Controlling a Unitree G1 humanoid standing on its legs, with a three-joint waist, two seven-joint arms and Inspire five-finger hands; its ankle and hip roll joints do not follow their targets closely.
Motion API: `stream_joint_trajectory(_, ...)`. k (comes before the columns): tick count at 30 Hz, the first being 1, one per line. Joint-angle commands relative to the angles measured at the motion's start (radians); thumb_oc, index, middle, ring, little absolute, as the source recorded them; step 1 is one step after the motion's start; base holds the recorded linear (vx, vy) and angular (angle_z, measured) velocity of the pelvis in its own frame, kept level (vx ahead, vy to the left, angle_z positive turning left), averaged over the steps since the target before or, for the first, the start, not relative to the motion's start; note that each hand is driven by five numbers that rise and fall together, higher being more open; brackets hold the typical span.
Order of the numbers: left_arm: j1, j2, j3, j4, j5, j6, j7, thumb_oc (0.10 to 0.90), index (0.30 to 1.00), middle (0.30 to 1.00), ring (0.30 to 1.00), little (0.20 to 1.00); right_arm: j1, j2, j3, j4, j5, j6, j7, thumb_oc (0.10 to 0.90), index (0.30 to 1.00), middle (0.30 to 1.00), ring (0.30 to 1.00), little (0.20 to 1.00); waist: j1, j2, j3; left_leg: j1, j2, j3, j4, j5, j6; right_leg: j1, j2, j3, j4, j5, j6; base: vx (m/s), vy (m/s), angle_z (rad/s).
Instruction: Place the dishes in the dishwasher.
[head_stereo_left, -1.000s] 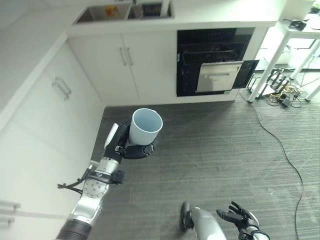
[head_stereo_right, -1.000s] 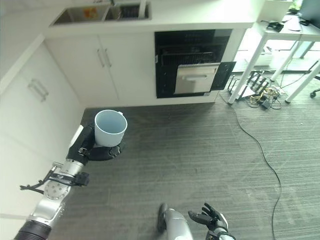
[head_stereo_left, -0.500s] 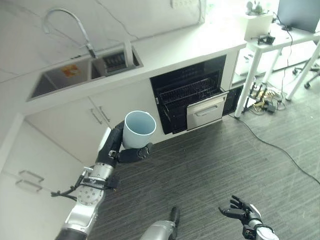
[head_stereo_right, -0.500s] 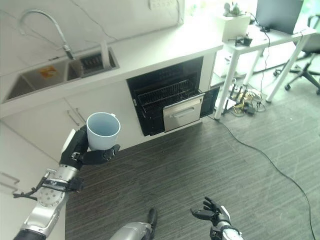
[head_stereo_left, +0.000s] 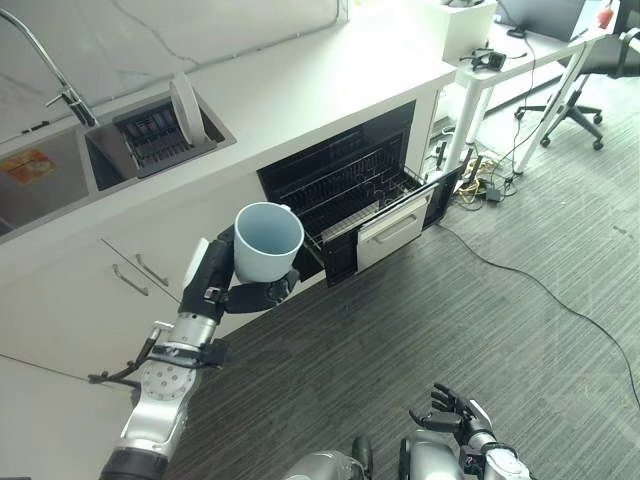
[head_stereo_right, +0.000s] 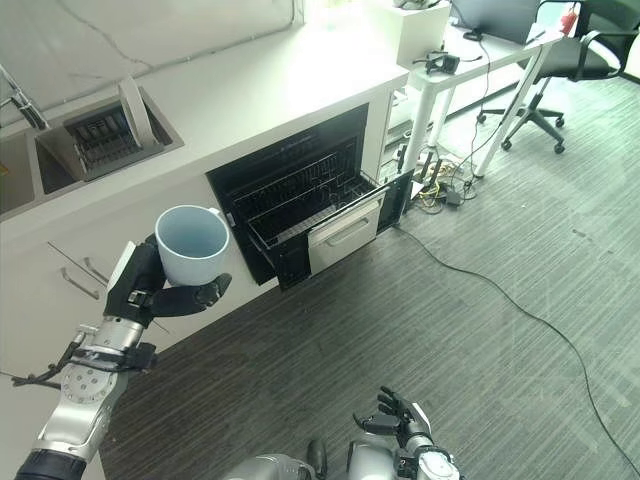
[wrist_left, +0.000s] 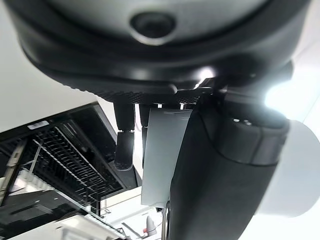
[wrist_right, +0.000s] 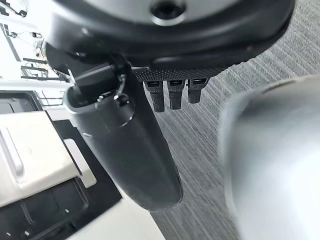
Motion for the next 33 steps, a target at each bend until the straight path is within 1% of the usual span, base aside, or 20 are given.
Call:
stream_joint_trajectory(1,0.001,0.005,0.073,-0.122,0.001,-0.100,0.092,0.400,0.300,0.300,0.300,0.300,-0.040,-0.061,0.000,-0.017,0.006,-0.053,0.091,0.800,0.900,0.900,0.900,0.900,0.015,0.026,-0.076,0.127,0.062,-0.111,-0.162,-0.101,-0.102,0.007,-0.036,0.063,-0.018,0.167,0.063,0.39,-0.803,0.29)
stream_joint_trajectory(3,0.022,0.000,0.081,-0.120,0.006,-0.111,0.103,0.400,0.300,0.300,0.300,0.300,-0.043,-0.054,-0.002,-0.030,-0.007,-0.034,0.138,0.800,0.900,0.900,0.900,0.900,0.025,0.020,-0.079,0.143,0.109,-0.136,-0.162,-0.115,-0.136,0.030,-0.044,0.080,-0.018,0.153,0.078,0.42,-0.864,0.35)
stream_joint_trajectory(4,0.052,-0.014,0.096,-0.135,0.007,-0.099,0.113,0.400,0.300,0.300,0.300,0.300,-0.046,-0.064,0.009,-0.052,-0.038,-0.003,0.160,0.800,0.900,0.900,0.900,0.900,0.037,0.014,-0.085,0.146,0.160,-0.122,-0.162,-0.111,-0.169,0.059,-0.041,0.025,-0.018,0.104,0.085,0.38,-0.932,0.52)
stream_joint_trajectory(5,0.085,-0.033,0.100,-0.162,0.001,-0.101,0.126,0.400,0.300,0.300,0.300,0.300,-0.065,-0.077,0.031,-0.079,-0.056,0.031,0.173,0.800,0.900,0.900,0.900,0.900,0.050,0.010,-0.083,0.163,0.213,-0.116,-0.162,-0.100,-0.203,0.071,-0.027,-0.030,-0.018,0.088,0.069,0.30,-0.790,0.28)
stream_joint_trajectory(6,0.090,-0.036,0.099,-0.171,0.003,-0.101,0.129,0.400,0.300,0.300,0.300,0.300,-0.070,-0.081,0.035,-0.085,-0.059,0.037,0.179,0.800,0.900,0.900,0.900,0.900,0.050,0.011,-0.081,0.165,0.225,-0.113,-0.162,-0.096,-0.209,0.072,-0.022,-0.041,-0.018,0.084,0.062,0.18,-0.620,0.13)
stream_joint_trajectory(7,0.098,-0.044,0.095,-0.191,0.014,-0.096,0.126,0.400,0.300,0.300,0.300,0.300,-0.075,-0.090,0.044,-0.100,-0.065,0.051,0.186,0.800,0.900,0.900,0.900,0.900,0.049,0.011,-0.077,0.155,0.255,-0.098,-0.162,-0.072,-0.222,0.083,-0.010,-0.067,-0.018,0.070,0.042,0.08,-0.378,0.11)
stream_joint_trajectory(8,0.098,-0.050,0.091,-0.197,0.018,-0.100,0.112,0.400,0.300,0.300,0.300,0.300,-0.071,-0.099,0.045,-0.106,-0.054,0.054,0.186,0.800,0.900,0.900,0.900,0.900,0.048,0.012,-0.073,0.137,0.283,-0.085,-0.162,-0.022,-0.233,0.095,0.002,-0.084,-0.018,0.056,0.026,0.08,-0.461,0.34)
stream_joint_trajectory(10,0.087,-0.062,0.076,-0.202,0.016,-0.109,0.085,0.400,0.300,0.300,0.300,0.300,-0.057,-0.108,0.044,-0.099,-0.006,0.053,0.199,0.800,0.900,0.900,0.900,0.900,0.044,0.008,-0.066,0.094,0.330,-0.038,-0.162,0.109,-0.239,0.132,0.026,-0.128,-0.018,0.020,-0.006,0.09,-0.524,0.83)
stream_joint_trajectory(11,0.048,-0.077,0.053,-0.192,0.007,-0.100,0.062,0.400,0.300,0.300,0.300,0.300,-0.039,-0.102,0.035,-0.080,-0.003,0.027,0.204,0.800,0.900,0.900,0.900,0.900,0.032,0.002,-0.066,0.072,0.331,0.078,-0.162,0.153,-0.236,0.160,0.022,-0.200,-0.018,-0.007,-0.030,0.13,-0.557,1.68)
stream_joint_trajectory(12,0.026,-0.086,0.038,-0.188,0.012,-0.079,0.067,0.400,0.300,0.300,0.300,0.300,-0.030,-0.096,0.037,-0.070,-0.006,0.025,0.211,0.800,0.900,0.900,0.900,0.900,0.028,0.007,-0.069,0.065,0.275,0.102,-0.162,0.115,-0.223,0.175,0.028,-0.223,-0.018,-0.022,-0.034,0.12,-0.408,1.74)
stream_joint_trajectory(15,0.018,-0.095,0.024,-0.187,0.029,-0.055,0.087,0.400,0.300,0.300,0.300,0.300,-0.031,-0.085,0.056,-0.065,-0.002,0.039,0.224,0.800,0.900,0.900,0.900,0.900,0.032,0.026,-0.081,0.033,0.202,0.088,-0.162,0.052,-0.201,0.178,0.060,-0.221,-0.018,-0.031,-0.036,0.13,-0.068,0.75)
stream_joint_trajectory(16,0.031,-0.098,0.029,-0.193,0.035,-0.044,0.103,0.400,0.300,0.300,0.300,0.300,-0.035,-0.075,0.083,-0.074,-0.019,0.059,0.230,0.800,0.900,0.900,0.900,0.900,0.046,0.062,-0.095,-0.034,0.145,0.003,-0.162,0.042,-0.200,0.177,0.117,-0.200,-0.018,-0.045,-0.040,0.19,0.021,-0.08)
stream_joint_trajectory(18,0.035,-0.103,0.033,-0.191,0.040,-0.044,0.104,0.400,0.300,0.300,0.300,0.300,-0.033,-0.070,0.088,-0.080,-0.030,0.065,0.228,0.800,0.900,0.900,0.900,0.900,0.049,0.073,-0.099,-0.076,0.145,0.019,-0.162,0.068,-0.207,0.188,0.132,-0.203,-0.018,-0.057,-0.041,0.15,0.023,-0.23)
stream_joint_trajectory(22,0.020,-0.108,0.041,-0.148,0.036,-0.067,0.080,0.400,0.300,0.300,0.300,0.300,-0.010,-0.064,0.096,-0.090,-0.023,0.057,0.207,0.800,0.900,0.900,0.900,0.900,0.051,0.082,-0.112,-0.164,0.173,0.161,-0.162,0.115,-0.203,0.211,0.135,-0.254,-0.018,-0.092,-0.046,0.18,0.072,0.26)
stream_joint_trajectory(24,0.045,-0.104,0.066,-0.145,0.019,-0.079,0.069,0.400,0.300,0.300,0.300,0.300,-0.015,-0.062,0.103,-0.081,-0.032,0.065,0.207,0.800,0.900,0.900,0.900,0.900,0.072,0.075,-0.114,-0.153,0.136,0.116,-0.162,0.098,-0.179,0.224,0.140,-0.233,-0.018,-0.105,-0.048,0.38,0.233,0.10)
stream_joint_trajectory(25,0.073,-0.103,0.093,-0.145,0.012,-0.090,0.058,0.400,0.300,0.300,0.300,0.300,-0.026,-0.065,0.099,-0.060,-0.038,0.066,0.222,0.800,0.900,0.900,0.900,0.900,0.099,0.070,-0.122,-0.130,0.097,0.049,-0.162,0.080,-0.159,0.226,0.138,-0.211,-0.018,-0.095,-0.045,0.38,0.239,-0.38)
stream_joint_trajectory(28,0.067,-0.084,0.101,-0.143,0.001,-0.091,0.032,0.400,0.300,0.300,0.300,0.300,-0.033,-0.052,0.098,-0.064,-0.056,0.034,0.236,0.800,0.900,0.900,0.900,0.900,0.107,0.065,-0.133,-0.097,0.103,0.088,-0.162,0.049,-0.125,0.278,0.126,-0.259,-0.018,-0.098,-0.043,0.30,0.155,-0.47)
stream_joint_trajectory(30,0.050,-0.068,0.079,-0.137,0.011,-0.085,0.035,0.400,0.300,0.300,0.300,0.300,-0.037,-0.035,0.105,-0.102,-0.050,0.041,0.223,0.800,0.900,0.900,0.900,0.900,0.085,0.075,-0.125,-0.063,0.105,0.087,-0.162,0.035,-0.099,0.314,0.146,-0.281,-0.018,-0.021,-0.031,0.26,0.101,0.24)
stream_joint_trajectory(32,0.031,-0.064,0.052,-0.121,0.007,-0.097,0.035,0.400,0.300,0.300,0.300,0.300,-0.037,-0.030,0.113,-0.125,-0.030,0.045,0.211,0.800,0.900,0.900,0.900,0.900,0.053,0.092,-0.106,-0.027,0.096,0.052,-0.162,0.019,-0.074,0.224,0.146,-0.242,0.129,0.030,-0.023,0.14,0.077,0.40)
stream_joint_trajectory(33,0.020,-0.065,0.033,-0.109,0.005,-0.114,0.033,0.400,0.300,0.300,0.300,0.300,-0.031,-0.030,0.112,-0.142,-0.016,0.048,0.209,0.800,0.900,0.900,0.900,0.900,0.032,0.101,-0.097,-0.010,0.088,0.026,-0.162,0.011,-0.069,0.173,0.152,-0.216,0.153,0.045,-0.026,0.16,0.007,0.41)
